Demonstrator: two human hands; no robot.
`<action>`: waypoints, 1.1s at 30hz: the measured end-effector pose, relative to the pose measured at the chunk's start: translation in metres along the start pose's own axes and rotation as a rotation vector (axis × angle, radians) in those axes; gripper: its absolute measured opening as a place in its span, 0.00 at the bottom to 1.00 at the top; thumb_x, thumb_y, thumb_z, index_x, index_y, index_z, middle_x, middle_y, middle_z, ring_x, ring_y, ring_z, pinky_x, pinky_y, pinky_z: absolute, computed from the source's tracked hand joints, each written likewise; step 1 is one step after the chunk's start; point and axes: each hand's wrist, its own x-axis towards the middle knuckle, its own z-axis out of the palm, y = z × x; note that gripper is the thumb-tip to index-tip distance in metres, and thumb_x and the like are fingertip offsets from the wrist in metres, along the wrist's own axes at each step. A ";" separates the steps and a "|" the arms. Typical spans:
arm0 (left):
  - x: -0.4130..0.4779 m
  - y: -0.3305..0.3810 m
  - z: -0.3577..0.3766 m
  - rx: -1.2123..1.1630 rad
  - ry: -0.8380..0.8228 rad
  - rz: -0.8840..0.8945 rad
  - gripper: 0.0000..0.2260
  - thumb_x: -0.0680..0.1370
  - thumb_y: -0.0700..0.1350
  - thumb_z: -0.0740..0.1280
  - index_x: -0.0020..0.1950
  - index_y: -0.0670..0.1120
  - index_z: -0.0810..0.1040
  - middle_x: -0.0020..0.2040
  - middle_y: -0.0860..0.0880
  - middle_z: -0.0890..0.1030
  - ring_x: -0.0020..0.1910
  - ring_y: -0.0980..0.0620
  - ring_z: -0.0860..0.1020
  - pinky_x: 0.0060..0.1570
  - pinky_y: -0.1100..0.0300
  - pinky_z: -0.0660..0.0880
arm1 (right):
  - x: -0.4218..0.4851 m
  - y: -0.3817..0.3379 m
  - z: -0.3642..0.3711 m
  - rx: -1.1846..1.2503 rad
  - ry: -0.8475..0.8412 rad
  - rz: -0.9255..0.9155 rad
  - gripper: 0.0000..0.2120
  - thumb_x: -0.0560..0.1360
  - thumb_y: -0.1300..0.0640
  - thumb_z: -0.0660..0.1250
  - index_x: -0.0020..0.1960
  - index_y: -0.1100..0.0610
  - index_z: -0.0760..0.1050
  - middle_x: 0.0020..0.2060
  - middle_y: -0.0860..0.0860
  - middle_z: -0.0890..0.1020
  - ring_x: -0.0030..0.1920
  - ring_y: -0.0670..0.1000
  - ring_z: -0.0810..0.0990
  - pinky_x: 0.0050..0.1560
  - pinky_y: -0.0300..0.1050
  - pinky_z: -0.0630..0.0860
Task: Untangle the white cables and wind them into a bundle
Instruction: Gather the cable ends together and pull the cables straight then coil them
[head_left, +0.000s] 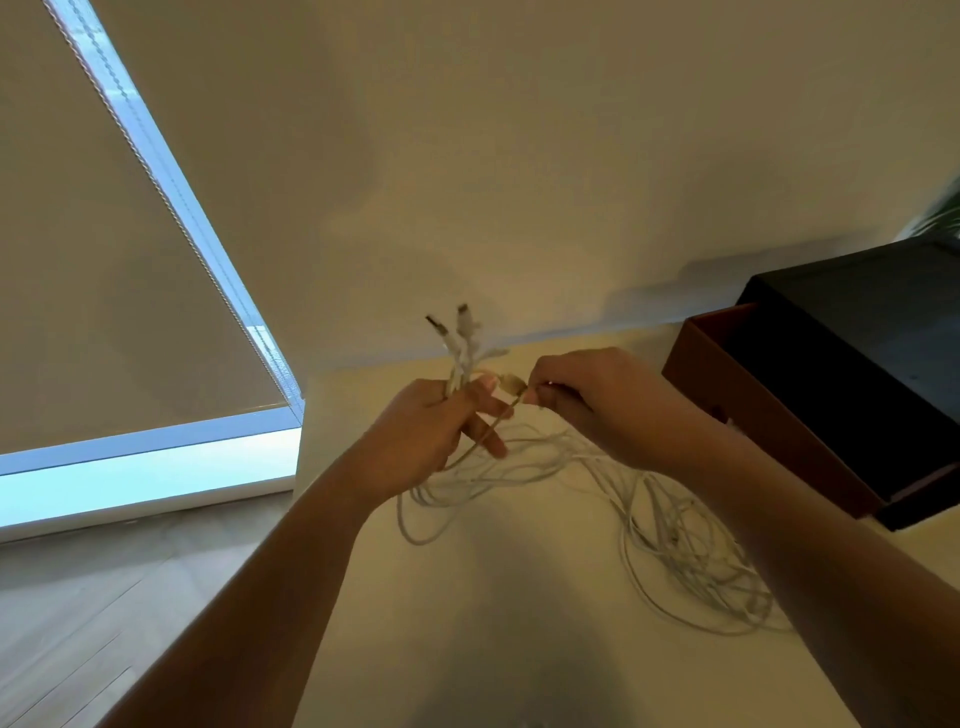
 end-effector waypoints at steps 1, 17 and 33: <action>-0.001 0.000 -0.001 0.046 -0.029 0.006 0.17 0.80 0.55 0.61 0.45 0.46 0.85 0.33 0.50 0.83 0.26 0.51 0.60 0.27 0.61 0.57 | 0.001 0.000 -0.004 0.008 0.013 -0.003 0.10 0.80 0.52 0.59 0.46 0.54 0.77 0.37 0.45 0.80 0.37 0.48 0.76 0.37 0.46 0.71; -0.001 -0.001 -0.078 -0.636 0.458 0.183 0.22 0.81 0.45 0.62 0.26 0.50 0.76 0.27 0.53 0.62 0.21 0.60 0.57 0.19 0.69 0.56 | -0.063 0.083 -0.019 0.060 -0.010 0.468 0.11 0.82 0.58 0.57 0.47 0.56 0.76 0.38 0.37 0.75 0.41 0.44 0.77 0.44 0.34 0.70; -0.006 -0.020 -0.078 -0.377 0.623 0.074 0.09 0.80 0.50 0.64 0.45 0.53 0.83 0.45 0.50 0.84 0.26 0.57 0.63 0.22 0.68 0.60 | -0.090 0.108 -0.024 -0.194 -0.324 0.671 0.11 0.81 0.54 0.58 0.43 0.46 0.75 0.42 0.43 0.79 0.44 0.44 0.76 0.48 0.40 0.70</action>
